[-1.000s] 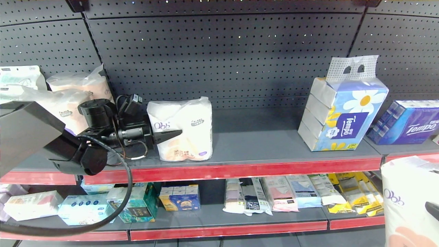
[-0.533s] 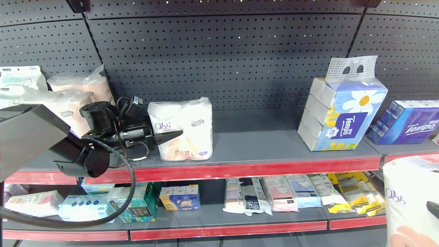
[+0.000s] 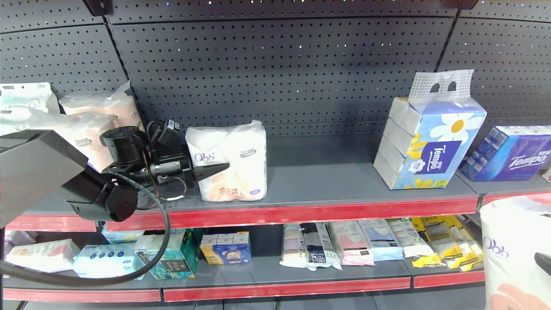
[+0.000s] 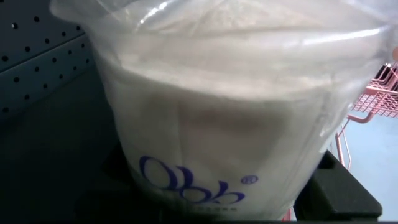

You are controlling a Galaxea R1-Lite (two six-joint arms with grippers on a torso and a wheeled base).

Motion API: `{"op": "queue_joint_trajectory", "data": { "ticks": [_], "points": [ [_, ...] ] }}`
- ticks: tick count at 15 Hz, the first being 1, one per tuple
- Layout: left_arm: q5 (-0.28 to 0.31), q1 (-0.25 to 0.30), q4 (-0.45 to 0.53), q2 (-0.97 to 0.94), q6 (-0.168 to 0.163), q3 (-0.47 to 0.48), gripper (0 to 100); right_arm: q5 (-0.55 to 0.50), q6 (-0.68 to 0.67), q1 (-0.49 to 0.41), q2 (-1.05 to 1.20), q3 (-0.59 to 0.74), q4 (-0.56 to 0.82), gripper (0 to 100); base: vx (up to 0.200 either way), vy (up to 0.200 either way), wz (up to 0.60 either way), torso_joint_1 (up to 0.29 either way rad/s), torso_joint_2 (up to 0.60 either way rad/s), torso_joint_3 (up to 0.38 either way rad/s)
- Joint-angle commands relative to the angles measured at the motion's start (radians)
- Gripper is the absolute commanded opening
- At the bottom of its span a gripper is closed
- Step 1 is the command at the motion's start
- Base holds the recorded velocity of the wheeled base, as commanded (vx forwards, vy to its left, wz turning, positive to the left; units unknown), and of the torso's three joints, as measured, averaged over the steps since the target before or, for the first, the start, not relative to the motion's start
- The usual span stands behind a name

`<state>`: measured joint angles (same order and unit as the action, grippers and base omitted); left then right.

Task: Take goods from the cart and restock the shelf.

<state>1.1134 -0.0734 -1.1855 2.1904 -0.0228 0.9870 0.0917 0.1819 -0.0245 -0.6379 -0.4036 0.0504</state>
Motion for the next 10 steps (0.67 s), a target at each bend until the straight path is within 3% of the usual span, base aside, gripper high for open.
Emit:
{"op": "queue_joint_trajectory", "data": {
  "ticks": [1,7,8,10],
  "points": [
    [-0.004,-0.005,-0.002,-0.005,0.006,0.004,0,0.0,0.001,0.0,0.001,0.0,0.0,0,0.0,0.0,0.0,0.0,0.0,0.0],
    [-0.026,-0.011,-0.002,-0.003,0.004,0.01,0,-0.001,0.001,0.0,0.001,-0.001,0.0,0,0.0,0.0,0.0,0.0,0.0,0.0],
    [-0.026,-0.012,-0.002,-0.005,0.006,0.009,100,-0.006,0.001,0.0,0.001,-0.001,0.0,0,0.0,0.0,0.0,0.0,0.0,0.0],
    [-0.02,-0.012,0.0,-0.005,0.012,0.009,100,-0.006,0.001,0.0,0.001,-0.001,0.0,0,0.0,0.0,0.0,0.0,0.0,0.0]
  ]
}}
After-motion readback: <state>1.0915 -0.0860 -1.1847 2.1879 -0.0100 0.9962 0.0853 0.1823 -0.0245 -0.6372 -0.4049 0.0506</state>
